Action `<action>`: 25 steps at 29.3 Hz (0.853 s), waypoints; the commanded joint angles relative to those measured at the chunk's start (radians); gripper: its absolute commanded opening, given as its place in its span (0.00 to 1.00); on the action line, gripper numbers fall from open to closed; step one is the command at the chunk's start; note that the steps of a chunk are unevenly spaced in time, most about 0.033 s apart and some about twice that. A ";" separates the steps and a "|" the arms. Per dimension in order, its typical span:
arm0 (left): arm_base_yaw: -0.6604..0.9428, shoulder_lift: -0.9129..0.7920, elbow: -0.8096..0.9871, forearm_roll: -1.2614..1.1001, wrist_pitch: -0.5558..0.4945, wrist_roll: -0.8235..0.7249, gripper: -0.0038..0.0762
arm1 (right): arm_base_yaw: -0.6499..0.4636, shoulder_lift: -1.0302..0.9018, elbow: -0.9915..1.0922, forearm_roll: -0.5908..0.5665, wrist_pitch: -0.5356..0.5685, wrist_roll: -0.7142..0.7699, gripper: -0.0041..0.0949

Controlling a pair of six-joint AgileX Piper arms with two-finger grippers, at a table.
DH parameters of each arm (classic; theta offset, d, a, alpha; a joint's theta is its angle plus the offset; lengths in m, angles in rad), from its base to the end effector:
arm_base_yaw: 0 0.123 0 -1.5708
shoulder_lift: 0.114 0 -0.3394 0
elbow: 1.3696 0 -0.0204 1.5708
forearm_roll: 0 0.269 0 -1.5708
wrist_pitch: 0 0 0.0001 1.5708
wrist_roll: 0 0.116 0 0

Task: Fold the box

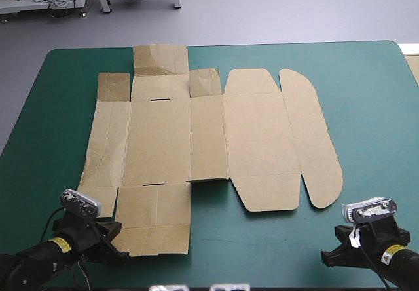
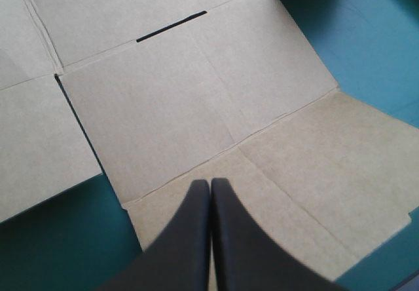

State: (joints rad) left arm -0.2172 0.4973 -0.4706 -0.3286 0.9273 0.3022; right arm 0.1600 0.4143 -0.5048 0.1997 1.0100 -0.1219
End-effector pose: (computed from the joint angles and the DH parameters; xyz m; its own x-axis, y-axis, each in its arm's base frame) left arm 0.0561 -0.0431 0.2709 -0.6859 0.2505 -0.6832 0.4474 0.8856 -0.1244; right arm 0.0420 0.0265 0.2778 -0.7199 -0.1308 -0.6816 -0.2804 0.9532 0.1132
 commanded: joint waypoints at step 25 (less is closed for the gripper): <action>-0.009 0.141 -0.510 0.037 0.066 -0.116 0.04 | 0.001 0.008 -0.025 0.008 -0.045 -0.010 0.03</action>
State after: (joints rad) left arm -0.2172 0.5702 -0.8295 -0.2938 1.0011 0.2044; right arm 0.1600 0.4143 -0.5048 0.1997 1.0100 -0.1219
